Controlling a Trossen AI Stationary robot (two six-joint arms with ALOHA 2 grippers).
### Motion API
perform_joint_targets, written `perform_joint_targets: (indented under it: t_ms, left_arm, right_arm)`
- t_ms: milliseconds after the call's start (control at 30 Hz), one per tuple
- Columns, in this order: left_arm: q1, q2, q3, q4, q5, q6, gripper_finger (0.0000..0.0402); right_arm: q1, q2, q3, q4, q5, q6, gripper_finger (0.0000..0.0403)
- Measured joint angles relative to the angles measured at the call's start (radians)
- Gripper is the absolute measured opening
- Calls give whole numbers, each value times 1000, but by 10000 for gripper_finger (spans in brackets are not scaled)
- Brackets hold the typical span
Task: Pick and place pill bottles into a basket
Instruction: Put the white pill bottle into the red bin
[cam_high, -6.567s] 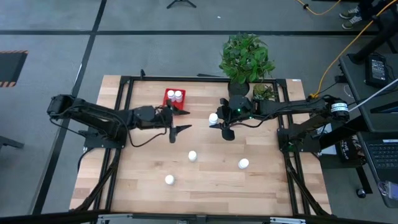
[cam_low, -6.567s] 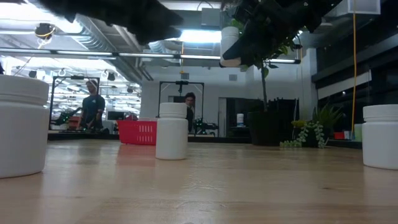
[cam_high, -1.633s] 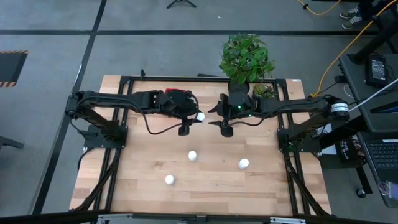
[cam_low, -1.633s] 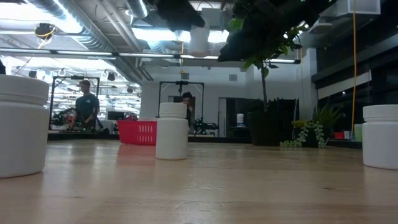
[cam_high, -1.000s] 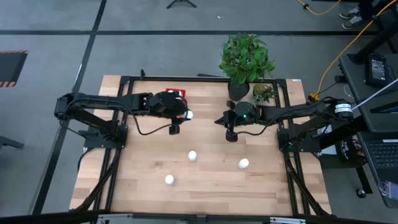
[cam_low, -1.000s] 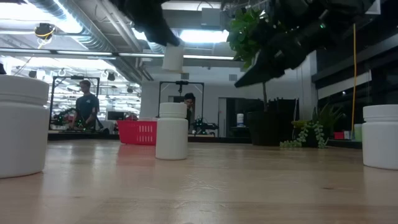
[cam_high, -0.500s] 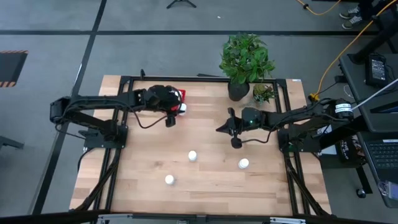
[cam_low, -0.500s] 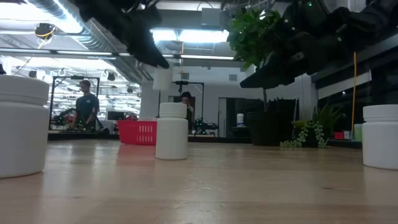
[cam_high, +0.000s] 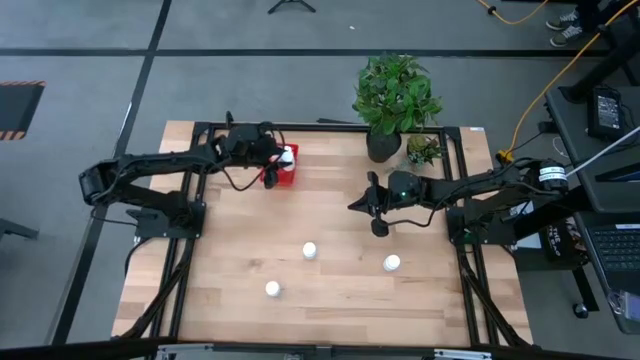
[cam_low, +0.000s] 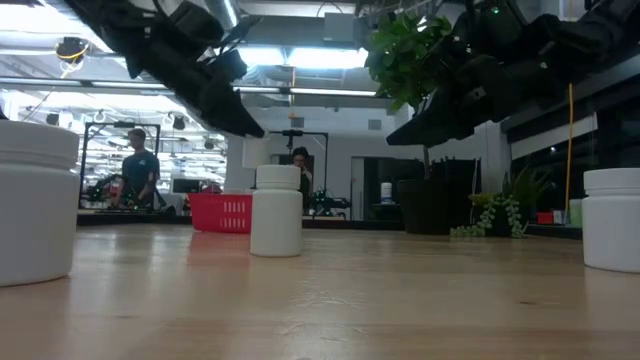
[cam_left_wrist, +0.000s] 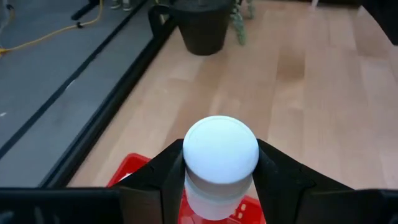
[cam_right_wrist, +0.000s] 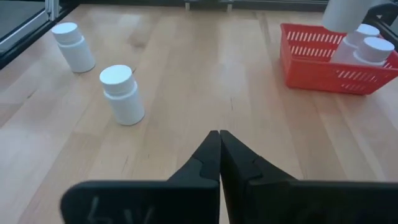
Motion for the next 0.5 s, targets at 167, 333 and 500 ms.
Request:
perform_joint_targets:
  t_ms: [167,333,500]
  left_arm:
    - [4,0,-60,80,-10,-19,154]
    - [5,1,-98,100,-52,-35,154]
    - [4,1,-139,177,-70,-39,154]
  right_arm:
    - [0,0,0,0,0,1,4]
    - [0,0,0,-1,0,0,4]
    - [0,0,0,-1,0,-1,4]
